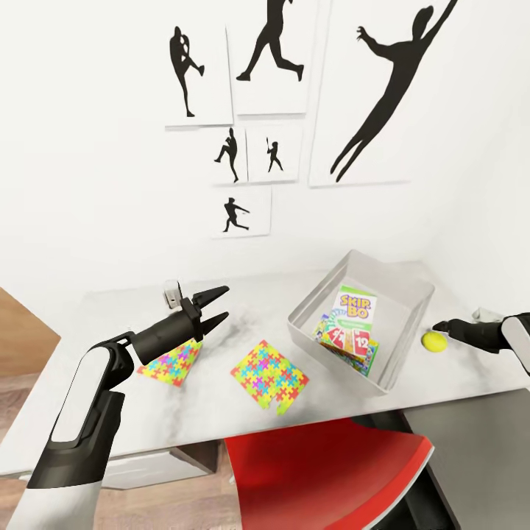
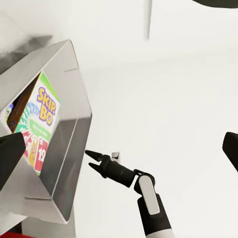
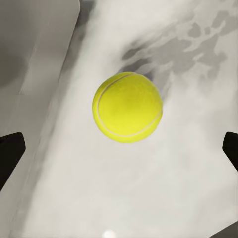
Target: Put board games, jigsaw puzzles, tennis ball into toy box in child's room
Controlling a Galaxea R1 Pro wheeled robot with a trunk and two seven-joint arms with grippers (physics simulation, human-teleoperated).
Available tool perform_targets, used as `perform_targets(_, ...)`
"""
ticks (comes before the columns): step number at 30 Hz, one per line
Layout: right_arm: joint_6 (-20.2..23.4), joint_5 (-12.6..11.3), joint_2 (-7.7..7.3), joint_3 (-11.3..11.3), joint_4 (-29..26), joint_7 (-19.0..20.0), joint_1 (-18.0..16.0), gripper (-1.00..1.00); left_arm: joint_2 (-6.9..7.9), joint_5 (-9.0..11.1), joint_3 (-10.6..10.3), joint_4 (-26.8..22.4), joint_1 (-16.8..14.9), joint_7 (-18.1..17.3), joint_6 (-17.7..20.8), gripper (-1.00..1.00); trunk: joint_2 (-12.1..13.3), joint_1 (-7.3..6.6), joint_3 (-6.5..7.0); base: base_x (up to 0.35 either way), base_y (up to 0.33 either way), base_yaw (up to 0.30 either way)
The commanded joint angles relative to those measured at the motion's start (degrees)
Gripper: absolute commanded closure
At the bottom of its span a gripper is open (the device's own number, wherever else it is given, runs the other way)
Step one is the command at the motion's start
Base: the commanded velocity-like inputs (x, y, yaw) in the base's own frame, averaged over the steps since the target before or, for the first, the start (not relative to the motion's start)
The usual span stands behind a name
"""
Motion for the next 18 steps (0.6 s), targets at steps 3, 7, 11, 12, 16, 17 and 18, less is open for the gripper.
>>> perform_targets(3,0.2,0.0,-0.15,0.0,0.0,0.2,-0.1,-1.0,-0.01,0.6,0.1,0.0,-0.1,0.6,0.2,-1.0,-0.1,0.03,-0.38,0.0,0.0,0.0)
perform_targets(7,0.2,0.0,-0.24,0.0,0.0,0.2,-0.2,-1.0,-0.01,0.6,0.1,0.0,-0.1,0.6,0.2,-1.0,-0.1,0.03,-0.76,0.0,0.0,0.0)
perform_targets(11,0.1,0.0,-0.35,-0.1,0.0,0.2,-0.6,-1.0,-0.01,0.6,0.1,0.0,-0.1,0.6,0.2,-1.0,-0.1,0.03,-1.13,0.0,0.0,0.0)
perform_targets(12,0.1,0.0,-0.35,-0.1,0.0,0.2,-0.6,-1.0,-0.01,0.6,0.1,0.0,-0.1,0.6,0.2,-1.0,-0.1,0.03,-1.22,0.0,0.0,0.0)
perform_targets(16,0.0,0.0,-0.47,-0.2,0.3,0.2,-1.7,-1.0,-0.01,0.6,0.1,0.0,-0.1,0.6,0.2,-1.0,-0.1,0.03,-1.6,0.0,0.0,0.0)
perform_targets(17,-0.1,-0.1,-0.51,-0.2,0.4,0.2,-2.2,-1.0,-0.01,0.6,0.1,0.0,-0.1,0.6,0.2,-1.0,-0.1,0.03,-1.69,0.0,0.0,0.0)
perform_targets(18,-0.1,-0.1,-0.51,-0.2,0.4,0.2,-2.2,-1.0,-0.01,0.6,0.1,0.0,-0.1,0.6,0.2,-1.0,-0.1,0.03,-1.78,0.0,0.0,0.0)
